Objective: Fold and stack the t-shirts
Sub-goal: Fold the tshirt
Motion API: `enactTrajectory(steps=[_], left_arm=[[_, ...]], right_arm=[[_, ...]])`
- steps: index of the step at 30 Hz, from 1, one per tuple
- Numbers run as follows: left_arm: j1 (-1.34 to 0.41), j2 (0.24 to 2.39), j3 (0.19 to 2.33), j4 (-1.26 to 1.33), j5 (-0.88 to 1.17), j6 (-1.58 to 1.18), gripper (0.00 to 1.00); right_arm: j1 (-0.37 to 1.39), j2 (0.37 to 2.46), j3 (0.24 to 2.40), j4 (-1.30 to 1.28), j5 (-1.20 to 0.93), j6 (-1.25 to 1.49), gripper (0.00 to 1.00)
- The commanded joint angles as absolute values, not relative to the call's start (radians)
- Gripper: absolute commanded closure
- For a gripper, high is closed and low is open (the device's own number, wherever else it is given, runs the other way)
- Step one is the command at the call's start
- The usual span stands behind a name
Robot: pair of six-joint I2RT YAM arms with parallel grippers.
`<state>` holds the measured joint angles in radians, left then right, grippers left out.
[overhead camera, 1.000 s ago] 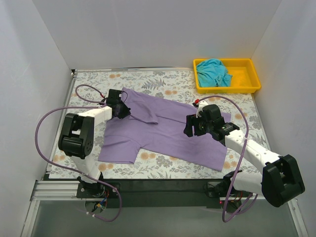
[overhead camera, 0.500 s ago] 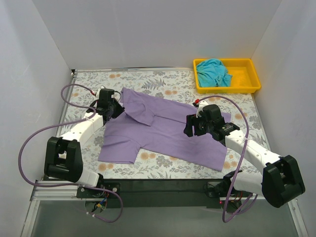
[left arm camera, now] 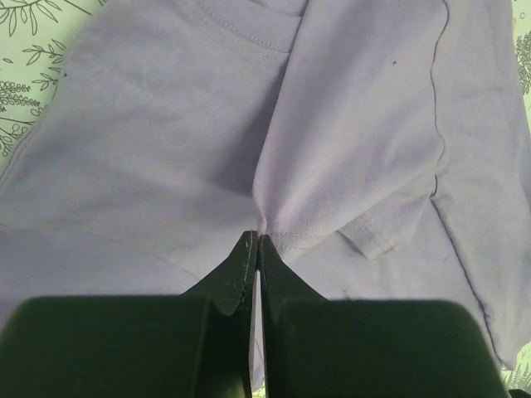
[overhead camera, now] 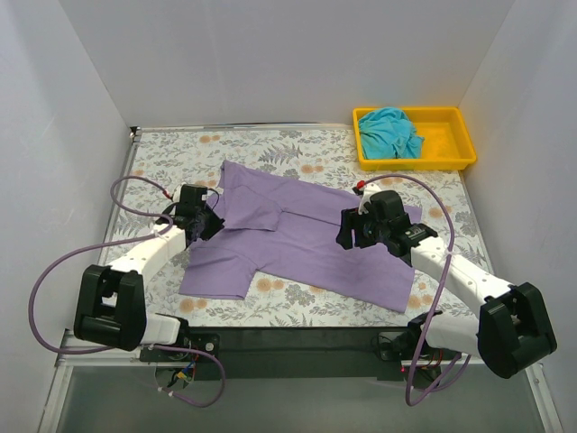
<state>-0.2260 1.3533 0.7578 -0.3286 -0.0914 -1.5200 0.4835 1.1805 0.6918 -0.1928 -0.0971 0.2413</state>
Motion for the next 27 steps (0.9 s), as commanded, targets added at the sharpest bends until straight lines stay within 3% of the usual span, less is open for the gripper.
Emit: enactTrajectory(steps=[1,9,21,27], left_arm=[[-0.232,1.341,0.732,-0.292,-0.095,-1.528,1.00],[-0.232,1.410,0.750,-0.245,-0.126,-1.491,1.00],[-0.232,1.450,0.778,-0.224,-0.152,-1.474,1.00],[-0.232,1.466,0.793,-0.221,-0.155,-1.470,1.00]], right_arm=[[0.479,1.204,0.748,-0.193,-0.127,0.261,0.41],[0.502,1.429,0.802,0.129,-0.376,0.567,0.48],[0.638,1.854,1.040,0.363,-0.351,0.782,0.50],[0.667,1.971,1.114,0.393,-0.353,0.821,0.52]])
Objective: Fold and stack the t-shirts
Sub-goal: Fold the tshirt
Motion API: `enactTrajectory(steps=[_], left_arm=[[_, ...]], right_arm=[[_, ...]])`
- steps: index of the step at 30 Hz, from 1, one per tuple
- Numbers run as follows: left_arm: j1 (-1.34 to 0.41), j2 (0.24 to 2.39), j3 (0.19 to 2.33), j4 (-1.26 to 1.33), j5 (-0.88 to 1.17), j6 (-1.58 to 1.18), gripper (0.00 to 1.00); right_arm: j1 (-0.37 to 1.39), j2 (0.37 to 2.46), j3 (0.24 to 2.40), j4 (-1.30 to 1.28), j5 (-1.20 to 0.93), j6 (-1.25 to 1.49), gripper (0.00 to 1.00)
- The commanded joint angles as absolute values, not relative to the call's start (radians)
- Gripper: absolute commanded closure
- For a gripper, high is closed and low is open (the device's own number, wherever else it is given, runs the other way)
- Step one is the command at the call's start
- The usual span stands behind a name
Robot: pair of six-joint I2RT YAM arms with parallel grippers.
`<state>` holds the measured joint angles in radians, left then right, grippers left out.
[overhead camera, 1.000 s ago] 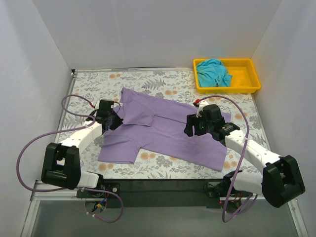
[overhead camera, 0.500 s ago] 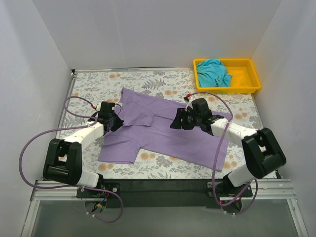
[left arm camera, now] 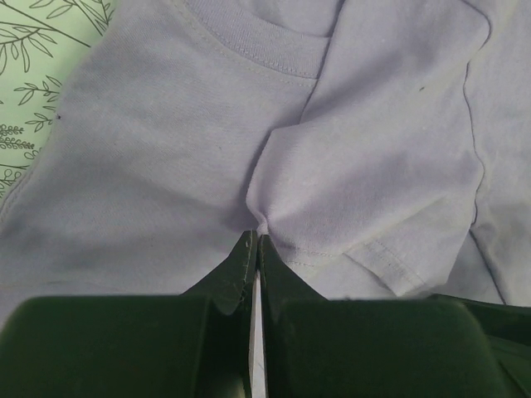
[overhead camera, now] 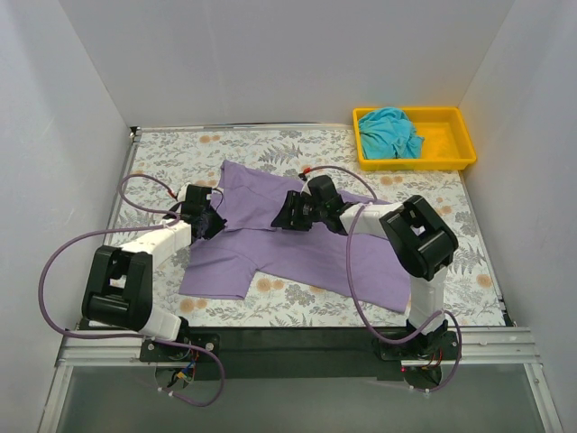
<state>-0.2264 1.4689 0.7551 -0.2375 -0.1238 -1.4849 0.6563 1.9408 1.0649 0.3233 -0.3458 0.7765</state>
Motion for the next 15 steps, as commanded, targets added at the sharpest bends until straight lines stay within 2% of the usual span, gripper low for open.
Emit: enactTrajectory(steps=[1,10,15], left_arm=[[-0.232,1.468,0.796,-0.221,-0.155,-1.468,1.00],[-0.232,1.491,0.813,-0.218,-0.158,-1.459,1.00],[-0.232,1.480,0.824,-0.222,-0.166,-1.453,1.00]], right_arm=[[0.669,1.982,1.118,0.394,-0.353,0.824,0.53],[0.675,2.074,1.150,0.440,-0.382,0.824,0.64],[0.675,2.051,1.154,0.440,-0.374,0.805,0.81]])
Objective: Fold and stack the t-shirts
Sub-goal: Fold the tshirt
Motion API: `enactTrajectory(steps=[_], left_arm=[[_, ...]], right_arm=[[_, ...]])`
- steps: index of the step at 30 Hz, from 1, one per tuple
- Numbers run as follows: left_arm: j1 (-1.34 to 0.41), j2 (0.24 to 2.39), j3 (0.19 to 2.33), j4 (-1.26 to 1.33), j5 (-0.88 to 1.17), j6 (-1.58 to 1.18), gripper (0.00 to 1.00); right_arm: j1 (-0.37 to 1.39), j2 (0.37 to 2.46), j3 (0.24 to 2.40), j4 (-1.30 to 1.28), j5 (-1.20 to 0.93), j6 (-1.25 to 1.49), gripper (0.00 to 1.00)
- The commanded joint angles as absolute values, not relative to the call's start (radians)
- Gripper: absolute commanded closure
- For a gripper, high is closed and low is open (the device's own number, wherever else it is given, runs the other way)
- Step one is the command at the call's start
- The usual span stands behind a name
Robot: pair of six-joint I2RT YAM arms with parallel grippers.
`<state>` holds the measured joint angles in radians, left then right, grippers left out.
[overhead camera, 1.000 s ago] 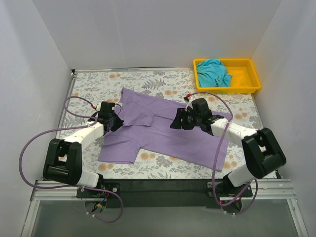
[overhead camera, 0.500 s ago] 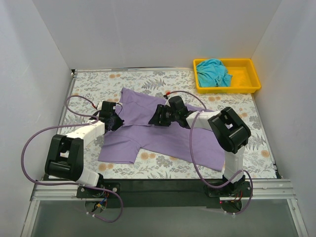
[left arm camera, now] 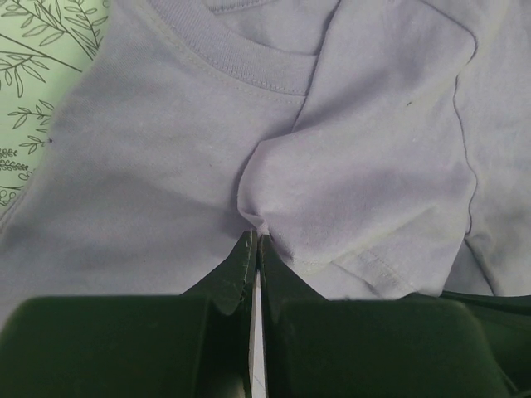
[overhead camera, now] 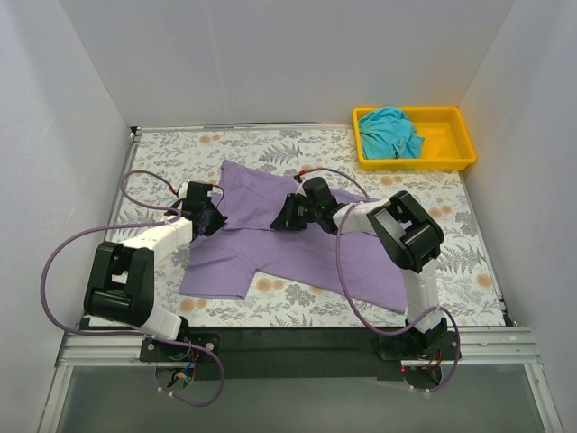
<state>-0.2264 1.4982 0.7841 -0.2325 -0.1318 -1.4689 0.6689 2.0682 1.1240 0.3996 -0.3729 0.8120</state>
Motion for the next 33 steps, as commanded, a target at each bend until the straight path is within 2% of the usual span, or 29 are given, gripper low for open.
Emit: enactTrajectory(steps=[1,5,19,22,23,24,26,27,30,33], left_arm=[[-0.232,1.477,0.828,-0.229,-0.173,-1.453,1.00],[-0.232,1.456,0.851,-0.248,-0.201,-1.436,1.00],[-0.232,1.437,0.788,-0.258,-0.233,-1.437,1.00],[-0.232,1.408,0.793,-0.256,-0.227,-1.431,0.99],[-0.232,1.396,0.796,-0.258,-0.226,-1.431,0.96],[-0.230,1.387,0.808,-0.258,-0.224,-1.433,0.86],[-0.232,1.361,0.825,-0.262,-0.224,-1.434,0.75],[-0.232,1.359,0.856,-0.270,-0.225,-1.434,0.55],[-0.232,1.371,0.908,-0.261,-0.244,-1.413,0.37],[-0.230,1.437,0.997,-0.247,-0.265,-1.353,0.35]], right_arm=[[0.675,2.043,1.151,0.437,-0.374,0.801,0.83],[0.673,1.999,1.132,0.426,-0.386,0.801,0.99],[0.673,1.990,1.106,0.324,-0.402,0.781,0.98],[0.673,1.977,1.120,0.267,-0.408,0.747,0.90],[0.673,1.955,1.123,0.247,-0.405,0.711,0.81],[0.673,1.941,1.130,0.220,-0.394,0.690,0.75],[0.673,1.886,1.156,0.114,-0.373,0.597,0.66],[0.673,1.861,1.164,0.068,-0.332,0.559,0.64],[0.660,1.774,1.183,-0.067,-0.264,0.444,0.59],[0.617,1.695,1.171,-0.153,-0.229,0.382,0.57]])
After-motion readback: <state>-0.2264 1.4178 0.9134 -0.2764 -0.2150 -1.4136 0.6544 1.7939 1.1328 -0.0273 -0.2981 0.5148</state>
